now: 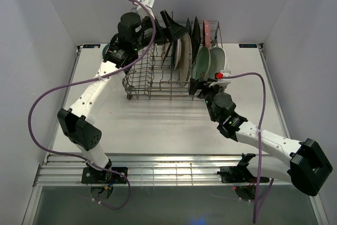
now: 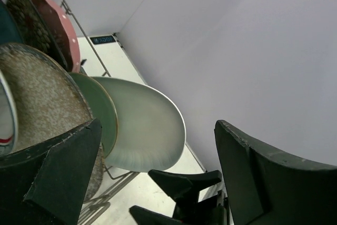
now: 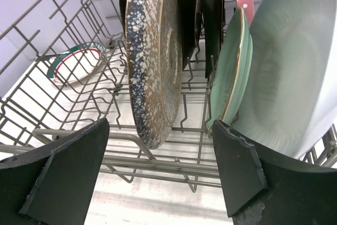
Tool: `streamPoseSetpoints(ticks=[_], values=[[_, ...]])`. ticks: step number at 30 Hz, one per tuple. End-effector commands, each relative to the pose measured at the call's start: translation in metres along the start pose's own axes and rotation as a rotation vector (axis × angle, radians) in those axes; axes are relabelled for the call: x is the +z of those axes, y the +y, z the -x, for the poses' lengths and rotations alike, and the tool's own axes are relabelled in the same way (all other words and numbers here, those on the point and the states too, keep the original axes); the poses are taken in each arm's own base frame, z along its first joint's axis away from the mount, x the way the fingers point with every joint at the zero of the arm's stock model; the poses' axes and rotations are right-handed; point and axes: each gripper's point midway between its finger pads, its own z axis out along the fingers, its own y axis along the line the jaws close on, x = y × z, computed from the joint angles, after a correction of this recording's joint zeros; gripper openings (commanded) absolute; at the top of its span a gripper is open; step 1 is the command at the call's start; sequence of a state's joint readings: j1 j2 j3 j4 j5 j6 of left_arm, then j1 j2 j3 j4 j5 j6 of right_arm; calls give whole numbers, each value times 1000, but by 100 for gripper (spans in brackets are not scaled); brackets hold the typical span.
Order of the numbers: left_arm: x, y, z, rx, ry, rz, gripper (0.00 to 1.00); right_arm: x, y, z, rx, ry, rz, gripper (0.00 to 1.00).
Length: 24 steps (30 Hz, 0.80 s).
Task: Load the plates into the dish rack
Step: Insert the plate into the dish rack.
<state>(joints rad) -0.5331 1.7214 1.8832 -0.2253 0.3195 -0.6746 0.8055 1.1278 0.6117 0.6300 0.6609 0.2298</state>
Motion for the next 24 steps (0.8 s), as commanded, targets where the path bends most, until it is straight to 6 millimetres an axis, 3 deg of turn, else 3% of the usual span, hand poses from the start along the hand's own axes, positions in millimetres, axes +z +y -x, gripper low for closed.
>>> streamPoseSetpoints(ticks=[1,3,4,5,6,8,9,10,12,13,15,16,18,19,24], values=[[-35,18,40,81,-60,48,98,-7,4,19,49,-52,39,86],[-54,30,49,90,-49,55,98,-10,3,19,51,-54,39,87],[-68,52,67,105,-82,99,98,-12,1,19,52,-58,37,88],[-76,67,70,109,-90,127,98,-12,0,20,54,-64,35,89],[-90,65,78,133,-110,119,98,-12,1,21,53,-66,37,90],[-113,87,99,185,-168,171,98,-11,1,21,50,-65,40,90],[-120,99,97,186,-168,196,98,-11,2,21,52,-68,44,91],[-139,104,109,207,-202,212,98,-10,4,19,50,-65,49,91],[-155,118,113,196,-220,224,98,-8,6,19,51,-65,53,91],[-181,134,128,182,-240,248,98,-7,7,17,48,-61,56,91],[-201,150,133,133,-250,249,98,-6,8,16,48,-61,58,91],[-222,164,139,116,-259,261,98,-5,10,15,48,-61,64,91],[-237,181,146,94,-284,261,98,-3,11,14,49,-62,71,91],[-249,200,145,70,-299,293,98,-2,13,13,50,-62,79,91],[-252,263,140,-44,-283,309,98,3,19,9,40,-58,93,91]])
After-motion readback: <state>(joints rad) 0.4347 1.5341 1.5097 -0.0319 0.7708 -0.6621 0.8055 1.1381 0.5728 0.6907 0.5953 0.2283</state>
